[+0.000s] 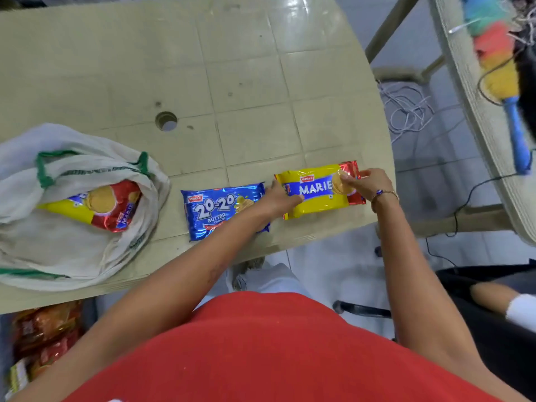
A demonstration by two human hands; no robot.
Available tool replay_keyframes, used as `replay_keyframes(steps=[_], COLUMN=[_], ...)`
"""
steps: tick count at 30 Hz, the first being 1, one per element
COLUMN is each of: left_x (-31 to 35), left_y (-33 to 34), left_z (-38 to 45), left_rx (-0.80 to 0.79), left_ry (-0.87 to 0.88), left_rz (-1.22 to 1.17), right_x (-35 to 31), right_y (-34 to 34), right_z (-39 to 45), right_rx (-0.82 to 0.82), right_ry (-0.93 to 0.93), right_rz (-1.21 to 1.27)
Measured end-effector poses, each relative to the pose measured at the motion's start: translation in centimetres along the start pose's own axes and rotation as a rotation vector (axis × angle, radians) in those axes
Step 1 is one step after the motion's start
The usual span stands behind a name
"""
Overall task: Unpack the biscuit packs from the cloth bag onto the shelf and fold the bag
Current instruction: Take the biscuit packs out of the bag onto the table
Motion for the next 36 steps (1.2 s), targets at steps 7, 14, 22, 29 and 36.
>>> replay_keyframes(steps=[7, 14, 22, 29, 36], left_x=[-0.6, -9.3, -12.9, -10.4, -5.5], left_y=[-10.6, -24.2, -34.7, -41.6, -44.2], left_z=[-4.1, -12.7, -18.4, -17.3, -14.6], left_rx=[0.220, 0.413, 0.508, 0.689, 0.680], left_ry=[0.025, -0.259, -0.377, -0.136, 0.142], left_rz=[-0.134, 0.072, 0.403, 0.749, 0.807], right_x=[-10.8, -18.5, -19.6, -20.8, -21.5], right_y=[4.7, 20.2, 31.4, 32.2, 31.9], right_z=[-7.3, -20.7, -27.0, -27.6, -26.8], right_rx=[0.072, -1.037, -0.783, -0.520, -0.329], right_ry=[-0.378, 0.014, -0.211, -0.188, -0.187], right_rz=[0.166, 0.498, -0.013, 0.075, 0.011])
Point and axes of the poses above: each hand's wrist, its own z-axis towards the middle knuckle, its own y-axis out of the palm, x = y × z, the point moved 5 cm from there along z, towards the middle knuckle, and after that the axes turned 11 degrees about y, right-handed, at the moved point
